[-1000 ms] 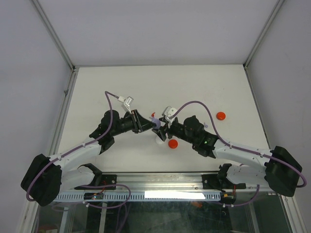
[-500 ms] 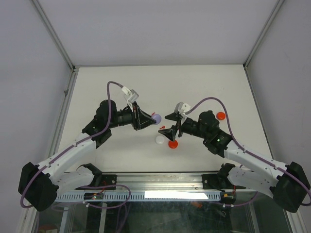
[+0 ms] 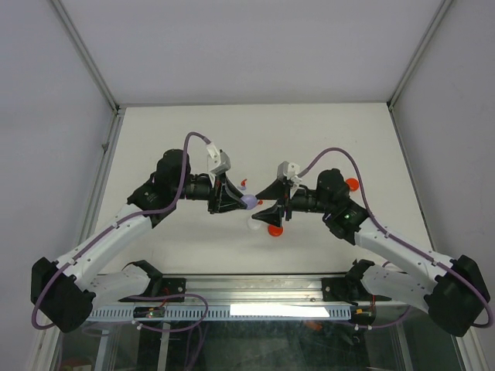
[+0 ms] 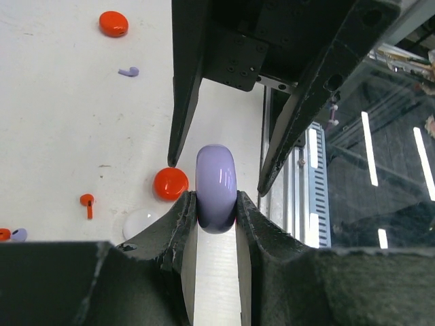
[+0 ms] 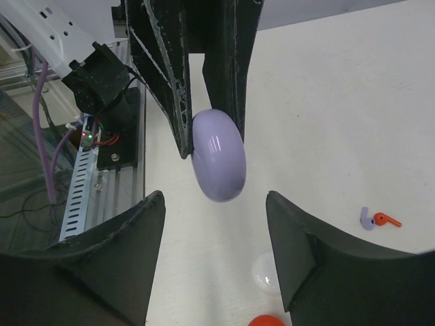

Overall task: Insert the wireless bluetooth earbuds into the charging case
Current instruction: Open the charging case.

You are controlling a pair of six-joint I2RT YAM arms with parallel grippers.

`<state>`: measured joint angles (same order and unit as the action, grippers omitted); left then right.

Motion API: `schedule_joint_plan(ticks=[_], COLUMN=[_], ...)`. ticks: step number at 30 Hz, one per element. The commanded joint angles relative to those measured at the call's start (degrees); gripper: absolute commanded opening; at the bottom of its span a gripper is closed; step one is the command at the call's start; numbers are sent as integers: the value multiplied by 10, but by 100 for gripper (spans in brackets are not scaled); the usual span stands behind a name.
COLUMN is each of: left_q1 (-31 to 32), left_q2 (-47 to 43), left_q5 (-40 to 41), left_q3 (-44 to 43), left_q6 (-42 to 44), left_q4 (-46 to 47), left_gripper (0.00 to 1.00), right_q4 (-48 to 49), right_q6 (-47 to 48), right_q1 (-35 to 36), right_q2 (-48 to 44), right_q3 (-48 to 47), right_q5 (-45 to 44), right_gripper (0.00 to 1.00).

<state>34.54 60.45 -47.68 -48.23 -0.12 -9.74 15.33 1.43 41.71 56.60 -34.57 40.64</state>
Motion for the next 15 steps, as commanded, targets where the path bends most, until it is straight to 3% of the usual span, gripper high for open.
schedule_joint_plan(ticks=[1,15], left_q1=[6,30], left_q2=[5,24], left_q5=[-39,4], left_q3=[-44,-93], left_q6=[88,161], left_q4=[-45,-137], left_gripper=[0,0], right_q4=[42,86], right_q6=[-22,-50], right_q1=[-2,-2], right_q2=[12,60], right_q3=[-35,-43], right_q5=[50,71], right_gripper=[62,46])
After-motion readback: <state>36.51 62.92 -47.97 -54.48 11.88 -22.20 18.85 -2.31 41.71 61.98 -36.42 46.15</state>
